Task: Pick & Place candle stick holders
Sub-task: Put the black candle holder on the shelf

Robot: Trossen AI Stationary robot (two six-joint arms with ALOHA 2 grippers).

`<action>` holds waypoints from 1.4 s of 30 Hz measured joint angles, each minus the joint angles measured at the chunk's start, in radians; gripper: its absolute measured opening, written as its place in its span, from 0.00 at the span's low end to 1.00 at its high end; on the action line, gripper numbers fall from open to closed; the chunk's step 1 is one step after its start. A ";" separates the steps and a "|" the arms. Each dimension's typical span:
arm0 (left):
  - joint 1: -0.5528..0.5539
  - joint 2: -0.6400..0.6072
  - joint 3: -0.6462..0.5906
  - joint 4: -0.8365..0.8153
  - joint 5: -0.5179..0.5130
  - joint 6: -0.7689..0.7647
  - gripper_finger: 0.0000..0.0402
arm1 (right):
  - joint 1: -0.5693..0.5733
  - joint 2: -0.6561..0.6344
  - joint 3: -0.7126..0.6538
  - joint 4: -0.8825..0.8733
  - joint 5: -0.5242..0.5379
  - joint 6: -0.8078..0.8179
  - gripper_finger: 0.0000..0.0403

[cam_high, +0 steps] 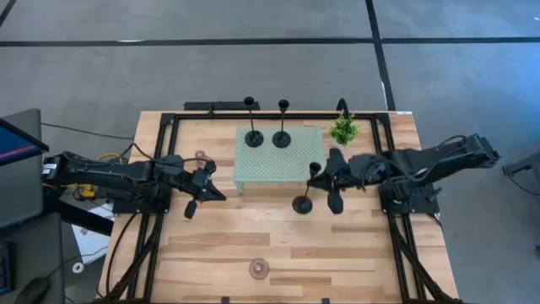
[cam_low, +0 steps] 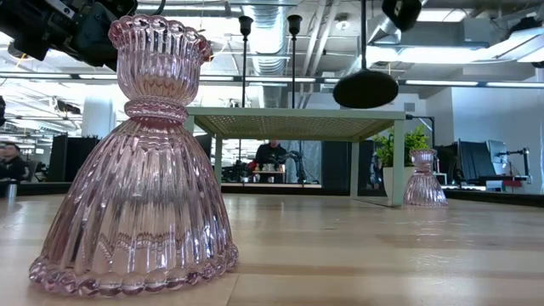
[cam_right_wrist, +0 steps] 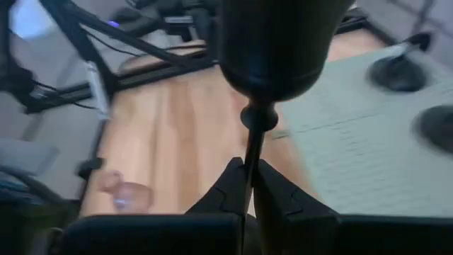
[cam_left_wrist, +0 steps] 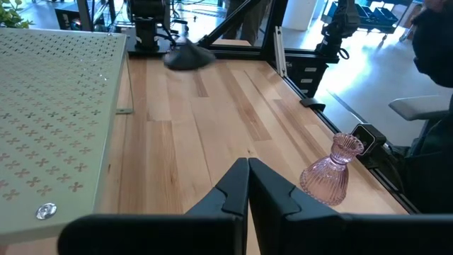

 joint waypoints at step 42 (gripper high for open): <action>0.000 0.000 0.000 -0.003 0.000 0.000 0.02 | -0.757 0.112 0.138 -0.048 -0.352 -0.367 0.00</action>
